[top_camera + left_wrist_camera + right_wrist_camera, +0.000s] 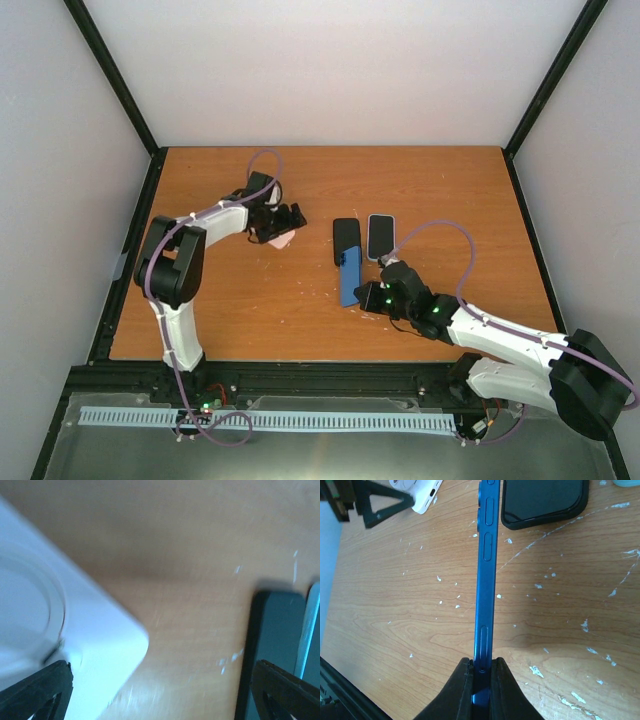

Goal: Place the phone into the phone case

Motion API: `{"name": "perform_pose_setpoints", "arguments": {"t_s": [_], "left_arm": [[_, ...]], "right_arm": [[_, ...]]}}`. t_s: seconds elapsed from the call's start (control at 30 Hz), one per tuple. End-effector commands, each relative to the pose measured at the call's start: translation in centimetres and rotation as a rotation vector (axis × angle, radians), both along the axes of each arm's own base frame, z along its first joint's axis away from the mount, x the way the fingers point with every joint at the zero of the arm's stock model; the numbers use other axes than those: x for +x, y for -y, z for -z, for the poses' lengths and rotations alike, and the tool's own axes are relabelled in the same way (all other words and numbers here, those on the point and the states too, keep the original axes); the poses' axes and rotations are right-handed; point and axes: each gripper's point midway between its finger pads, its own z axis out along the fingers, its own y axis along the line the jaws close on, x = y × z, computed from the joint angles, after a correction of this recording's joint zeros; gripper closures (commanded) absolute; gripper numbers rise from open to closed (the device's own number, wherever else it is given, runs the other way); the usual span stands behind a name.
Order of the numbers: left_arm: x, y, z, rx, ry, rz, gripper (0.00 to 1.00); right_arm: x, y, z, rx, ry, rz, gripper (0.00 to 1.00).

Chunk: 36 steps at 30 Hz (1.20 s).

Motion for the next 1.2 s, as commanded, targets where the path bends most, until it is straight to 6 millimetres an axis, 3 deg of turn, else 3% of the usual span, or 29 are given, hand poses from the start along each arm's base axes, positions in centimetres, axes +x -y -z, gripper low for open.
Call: {"name": "perform_pose_setpoints", "arguments": {"t_s": [0.0,0.2,0.3,0.67,1.17], "left_arm": [[-3.6,-1.7,-0.1,0.055,-0.073,-0.038,0.05],[-2.8,-5.5,-2.3,0.189,-0.050,-0.265,0.07],[-1.9,-6.2,-2.3,0.213,-0.073,-0.352,0.08],[2.4,-6.1,-0.6,0.368,-0.244,-0.459,0.10],[3.7,-5.7,2.0,0.373,-0.271,-0.483,0.01]], "right_arm": [[0.6,-0.5,-1.3,0.034,0.051,0.004,0.97],[0.6,-0.4,-1.4,0.040,0.054,0.005,0.97],[0.5,-0.3,-1.6,0.039,0.057,0.006,0.97],[0.2,0.9,-2.7,0.040,0.096,0.032,0.97],[0.0,1.4,-2.9,0.039,0.112,0.035,0.97]]}}
